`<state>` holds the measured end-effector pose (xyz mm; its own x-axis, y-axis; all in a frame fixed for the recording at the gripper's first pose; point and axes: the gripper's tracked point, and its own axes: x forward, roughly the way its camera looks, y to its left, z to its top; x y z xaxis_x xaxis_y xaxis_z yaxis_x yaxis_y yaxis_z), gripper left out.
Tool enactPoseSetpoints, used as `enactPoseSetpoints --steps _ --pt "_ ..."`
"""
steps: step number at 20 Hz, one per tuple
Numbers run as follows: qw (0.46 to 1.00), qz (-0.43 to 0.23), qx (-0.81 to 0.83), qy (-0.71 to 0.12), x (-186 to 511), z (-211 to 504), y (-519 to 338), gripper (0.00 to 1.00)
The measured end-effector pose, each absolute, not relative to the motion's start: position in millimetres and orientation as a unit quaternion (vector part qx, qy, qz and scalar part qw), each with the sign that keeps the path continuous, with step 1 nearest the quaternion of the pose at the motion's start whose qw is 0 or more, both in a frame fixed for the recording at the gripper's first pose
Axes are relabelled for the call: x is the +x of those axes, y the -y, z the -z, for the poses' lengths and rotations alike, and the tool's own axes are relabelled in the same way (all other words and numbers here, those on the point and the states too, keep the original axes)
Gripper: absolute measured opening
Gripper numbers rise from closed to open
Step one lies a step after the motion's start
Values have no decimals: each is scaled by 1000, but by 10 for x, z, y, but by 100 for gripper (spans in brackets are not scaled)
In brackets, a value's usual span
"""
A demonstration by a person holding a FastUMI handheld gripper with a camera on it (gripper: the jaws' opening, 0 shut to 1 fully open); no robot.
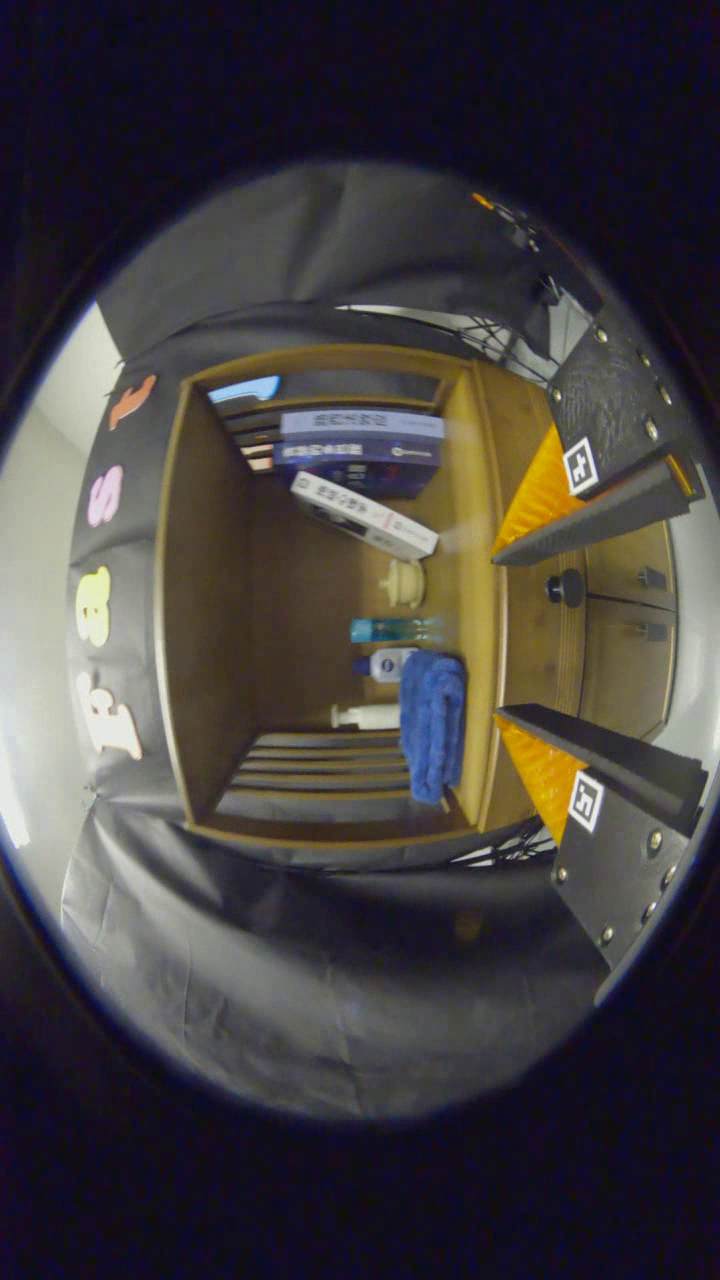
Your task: Pull open the drawer, take out the items inside it, and place them on the countertop above the cabinet.
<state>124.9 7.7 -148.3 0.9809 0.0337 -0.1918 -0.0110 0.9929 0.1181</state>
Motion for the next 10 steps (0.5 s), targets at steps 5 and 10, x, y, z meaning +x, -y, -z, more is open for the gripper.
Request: enactPoseSetpoints --steps 5,10 --pt "981 13 96 -168 1718 2282 71 76" --pt "972 30 80 -220 2029 2753 233 64"
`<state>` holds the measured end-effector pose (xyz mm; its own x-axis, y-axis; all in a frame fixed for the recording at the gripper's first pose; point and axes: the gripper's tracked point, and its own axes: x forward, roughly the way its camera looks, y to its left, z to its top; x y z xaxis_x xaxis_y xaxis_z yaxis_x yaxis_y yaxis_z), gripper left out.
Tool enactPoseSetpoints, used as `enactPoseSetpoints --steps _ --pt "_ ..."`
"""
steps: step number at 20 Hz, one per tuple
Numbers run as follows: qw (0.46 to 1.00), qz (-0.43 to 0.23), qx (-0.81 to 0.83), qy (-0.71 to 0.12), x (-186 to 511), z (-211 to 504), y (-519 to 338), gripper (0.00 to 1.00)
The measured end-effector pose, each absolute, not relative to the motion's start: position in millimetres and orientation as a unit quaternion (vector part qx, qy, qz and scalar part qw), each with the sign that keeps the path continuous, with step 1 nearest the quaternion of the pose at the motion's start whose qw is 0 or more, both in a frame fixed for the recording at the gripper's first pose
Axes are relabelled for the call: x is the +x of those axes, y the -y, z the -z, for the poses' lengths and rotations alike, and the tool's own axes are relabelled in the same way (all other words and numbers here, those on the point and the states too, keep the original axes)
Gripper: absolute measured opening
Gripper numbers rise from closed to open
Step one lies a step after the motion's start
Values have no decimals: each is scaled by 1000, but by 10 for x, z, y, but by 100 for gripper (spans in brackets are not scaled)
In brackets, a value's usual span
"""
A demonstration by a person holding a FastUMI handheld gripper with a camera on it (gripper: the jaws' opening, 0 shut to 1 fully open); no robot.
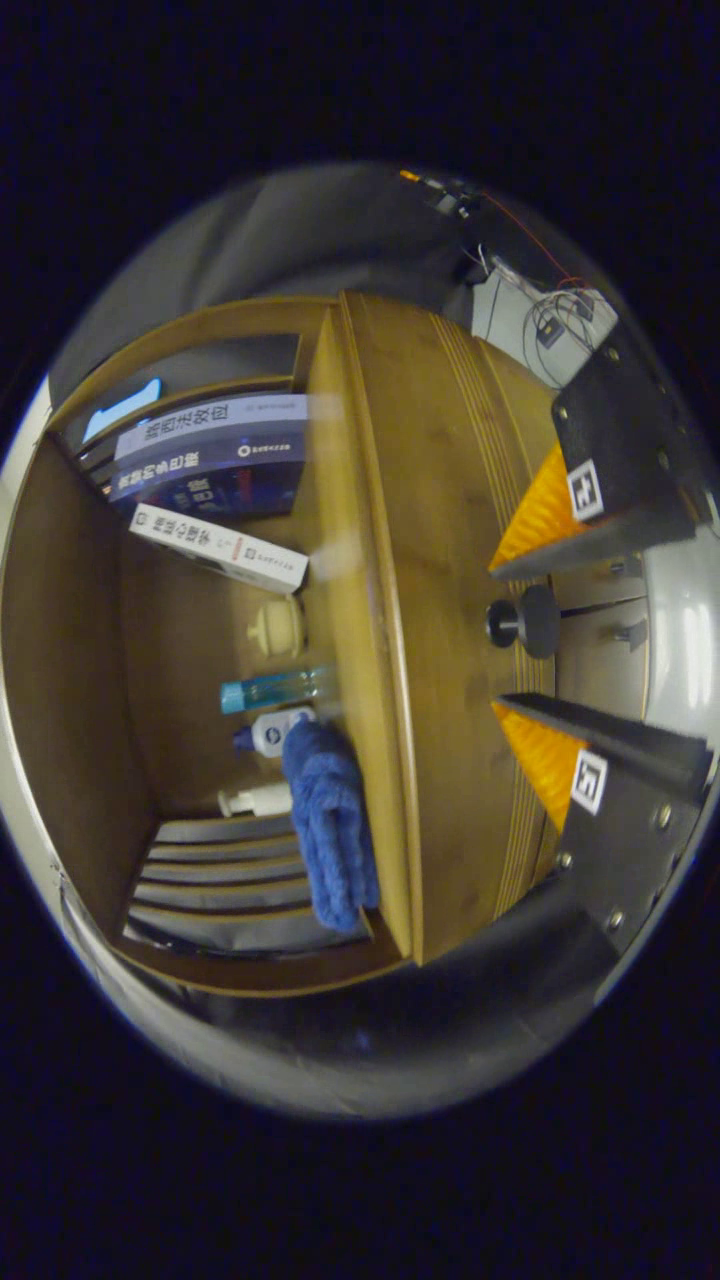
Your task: Pull open the drawer, take out the items inside it, and place them on the countertop above the cabinet.
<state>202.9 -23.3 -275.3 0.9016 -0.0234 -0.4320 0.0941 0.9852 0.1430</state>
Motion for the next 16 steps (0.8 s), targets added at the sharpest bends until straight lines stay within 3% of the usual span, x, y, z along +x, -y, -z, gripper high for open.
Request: enactPoseSetpoints --steps 1,9,11,16 --pt "971 30 77 -224 2022 2760 229 52" --pt "969 27 56 -239 2165 2906 187 38" --pt "966 32 56 -251 2134 2905 178 30" --pt "964 42 58 -255 1858 2881 175 30"
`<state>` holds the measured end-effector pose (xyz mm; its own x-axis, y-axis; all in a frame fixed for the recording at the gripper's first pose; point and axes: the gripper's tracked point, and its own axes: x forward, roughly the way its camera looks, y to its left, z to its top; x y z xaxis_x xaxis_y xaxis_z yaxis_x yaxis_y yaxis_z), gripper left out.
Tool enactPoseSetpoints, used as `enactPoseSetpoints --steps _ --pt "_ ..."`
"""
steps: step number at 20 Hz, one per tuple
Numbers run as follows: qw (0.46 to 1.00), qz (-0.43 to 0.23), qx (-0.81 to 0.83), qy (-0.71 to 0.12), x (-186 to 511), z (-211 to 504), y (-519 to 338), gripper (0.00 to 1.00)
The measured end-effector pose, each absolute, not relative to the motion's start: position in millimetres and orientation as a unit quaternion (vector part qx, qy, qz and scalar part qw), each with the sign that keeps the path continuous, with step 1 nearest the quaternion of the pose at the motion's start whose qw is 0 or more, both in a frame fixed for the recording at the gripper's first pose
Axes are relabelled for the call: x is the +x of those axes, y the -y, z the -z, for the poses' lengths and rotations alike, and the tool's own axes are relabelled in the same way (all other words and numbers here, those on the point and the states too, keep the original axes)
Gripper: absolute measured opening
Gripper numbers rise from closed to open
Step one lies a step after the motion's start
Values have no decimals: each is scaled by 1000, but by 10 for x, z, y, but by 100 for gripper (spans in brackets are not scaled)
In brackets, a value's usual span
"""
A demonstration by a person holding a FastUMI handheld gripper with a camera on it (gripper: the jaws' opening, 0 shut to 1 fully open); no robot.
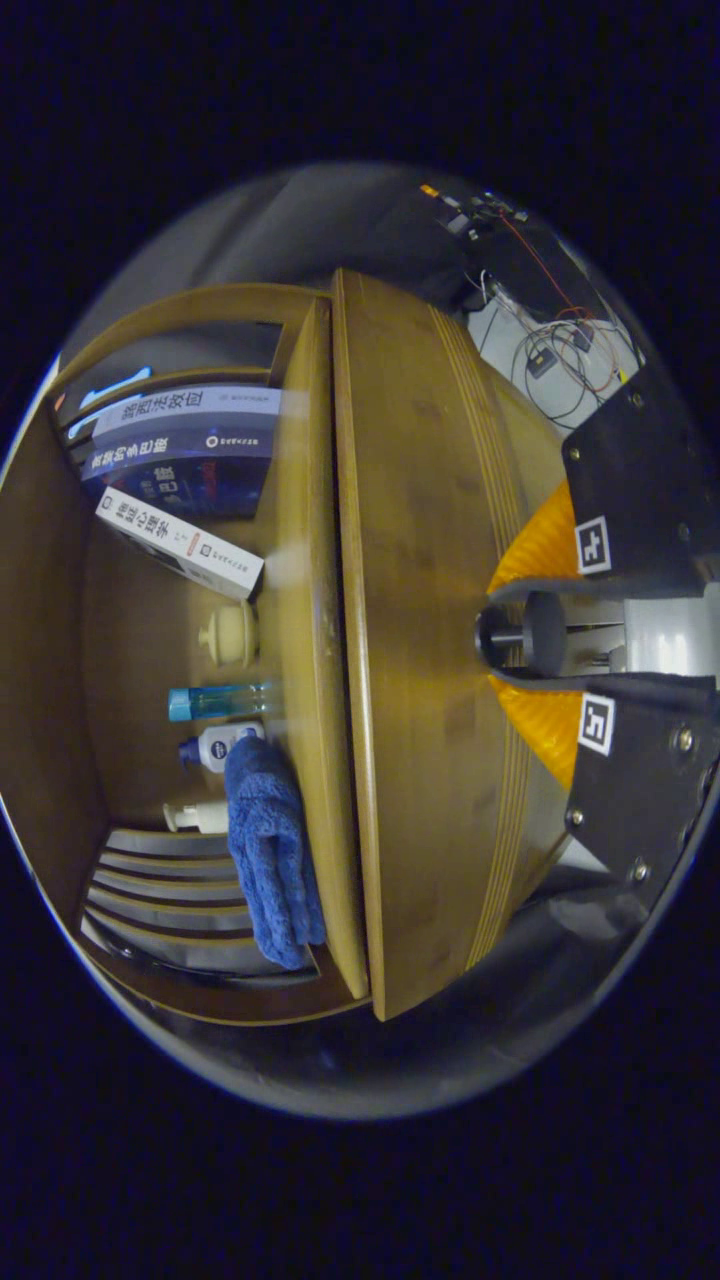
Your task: Pull open the drawer, take out the items inside it, and place them on the countertop above the cabinet.
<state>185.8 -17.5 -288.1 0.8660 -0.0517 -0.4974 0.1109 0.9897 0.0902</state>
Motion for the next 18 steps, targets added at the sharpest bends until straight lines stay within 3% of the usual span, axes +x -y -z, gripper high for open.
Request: enactPoseSetpoints --steps 18 --pt "952 99 56 -284 439 2840 189 29"
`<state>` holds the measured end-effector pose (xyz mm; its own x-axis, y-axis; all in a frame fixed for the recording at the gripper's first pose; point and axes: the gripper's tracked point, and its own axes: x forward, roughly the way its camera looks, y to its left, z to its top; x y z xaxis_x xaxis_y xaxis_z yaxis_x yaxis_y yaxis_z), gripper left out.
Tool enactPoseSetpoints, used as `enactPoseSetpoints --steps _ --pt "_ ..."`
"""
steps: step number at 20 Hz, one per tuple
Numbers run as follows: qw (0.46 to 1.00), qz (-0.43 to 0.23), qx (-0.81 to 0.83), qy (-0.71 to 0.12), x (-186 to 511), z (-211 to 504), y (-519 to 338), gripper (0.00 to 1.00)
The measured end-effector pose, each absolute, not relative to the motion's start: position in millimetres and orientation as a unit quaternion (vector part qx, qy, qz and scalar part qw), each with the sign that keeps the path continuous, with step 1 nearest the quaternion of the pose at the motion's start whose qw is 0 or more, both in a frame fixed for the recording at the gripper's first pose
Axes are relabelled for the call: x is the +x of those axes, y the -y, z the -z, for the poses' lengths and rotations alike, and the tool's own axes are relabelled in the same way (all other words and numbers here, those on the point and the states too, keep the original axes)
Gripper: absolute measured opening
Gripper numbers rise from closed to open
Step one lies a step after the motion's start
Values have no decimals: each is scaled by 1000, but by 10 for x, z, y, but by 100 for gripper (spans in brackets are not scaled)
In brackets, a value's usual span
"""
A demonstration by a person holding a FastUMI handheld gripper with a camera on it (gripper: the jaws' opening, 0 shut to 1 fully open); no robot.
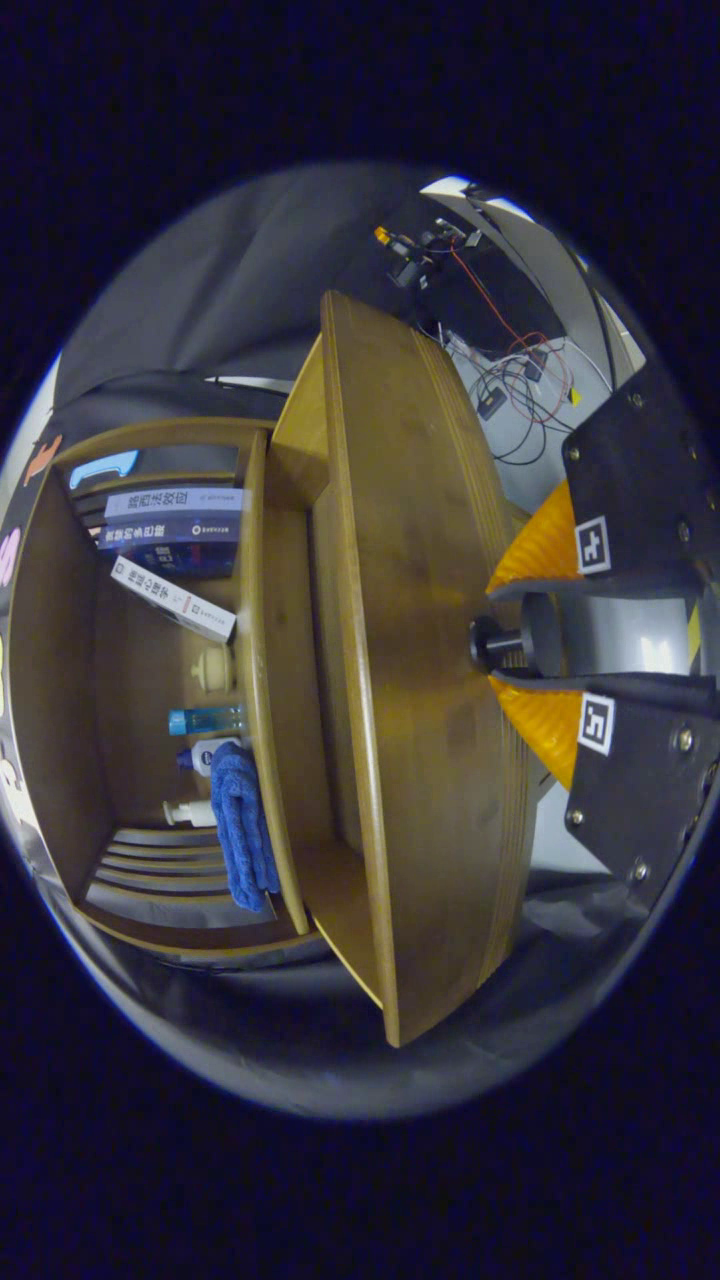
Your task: Pull open the drawer, take out the items inside it, and place them on the countertop above the cabinet.
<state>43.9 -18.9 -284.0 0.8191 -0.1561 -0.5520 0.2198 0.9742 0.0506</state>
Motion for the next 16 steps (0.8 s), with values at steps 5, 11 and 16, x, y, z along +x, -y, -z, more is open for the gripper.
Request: enactPoseSetpoints --steps 5,11,16 --pt "952 96 51 -286 326 2836 164 29" --pt "947 68 47 -310 188 2799 46 55" --pt "961 51 58 -264 176 2201 -10 63"
